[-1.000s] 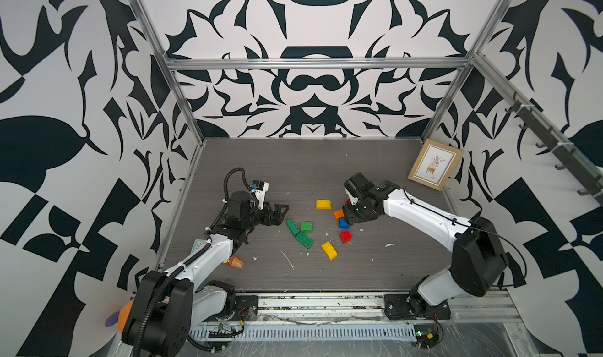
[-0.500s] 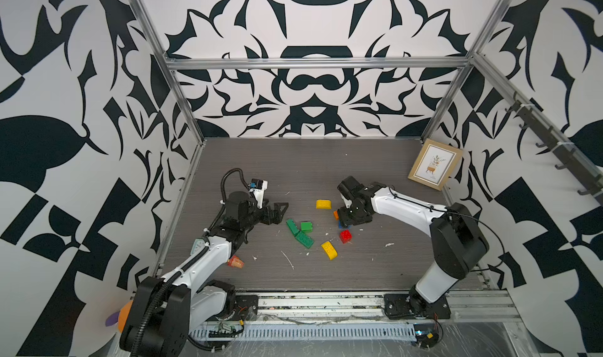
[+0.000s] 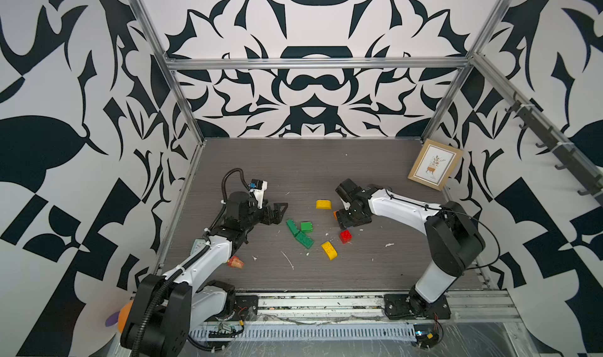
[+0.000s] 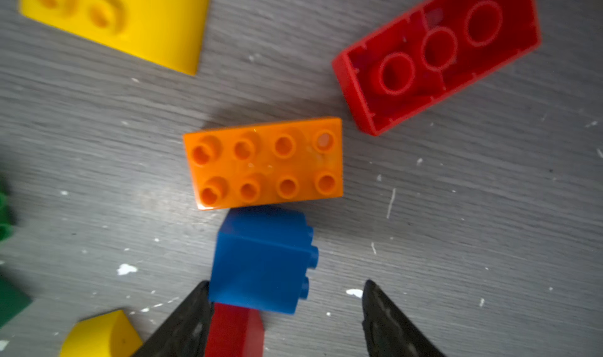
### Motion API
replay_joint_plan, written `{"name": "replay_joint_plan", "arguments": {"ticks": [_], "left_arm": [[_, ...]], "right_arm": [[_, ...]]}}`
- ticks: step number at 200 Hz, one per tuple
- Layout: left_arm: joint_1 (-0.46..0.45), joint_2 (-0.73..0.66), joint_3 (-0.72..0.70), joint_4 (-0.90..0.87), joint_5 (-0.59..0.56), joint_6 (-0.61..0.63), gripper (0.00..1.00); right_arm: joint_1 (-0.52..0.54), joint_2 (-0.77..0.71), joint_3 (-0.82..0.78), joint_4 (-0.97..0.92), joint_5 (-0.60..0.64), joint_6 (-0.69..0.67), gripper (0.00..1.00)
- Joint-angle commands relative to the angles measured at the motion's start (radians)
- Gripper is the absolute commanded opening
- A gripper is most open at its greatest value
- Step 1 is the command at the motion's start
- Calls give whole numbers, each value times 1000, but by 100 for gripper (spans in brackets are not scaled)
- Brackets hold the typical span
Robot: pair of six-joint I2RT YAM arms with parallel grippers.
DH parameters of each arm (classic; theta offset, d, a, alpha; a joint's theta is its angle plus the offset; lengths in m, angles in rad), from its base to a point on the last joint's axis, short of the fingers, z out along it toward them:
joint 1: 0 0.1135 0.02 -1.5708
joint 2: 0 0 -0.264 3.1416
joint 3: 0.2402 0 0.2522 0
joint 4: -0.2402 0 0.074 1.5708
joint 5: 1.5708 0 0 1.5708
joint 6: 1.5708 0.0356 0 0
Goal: Assemble an ice cream with lego
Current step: Adjust the lego brick at the center of the board.
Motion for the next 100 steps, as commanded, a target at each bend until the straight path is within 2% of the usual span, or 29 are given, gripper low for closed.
{"name": "replay_joint_plan", "arguments": {"ticks": [1,49,82,100], "left_arm": [[-3,11,-3,12,2,9,99],[-3,12,-3,10,3,11,99],[-3,18,0,9,7,11,99],[-3,20,0,9,7,13,99]], "right_arm": [[-49,-62,-33,-28,46,-8,75],[-131,-125,-56,-80,63,-22,75],[-139,-191,-69,-12,-68,-4,74],[-138,-178,-46,-7,-93,8,73]]}}
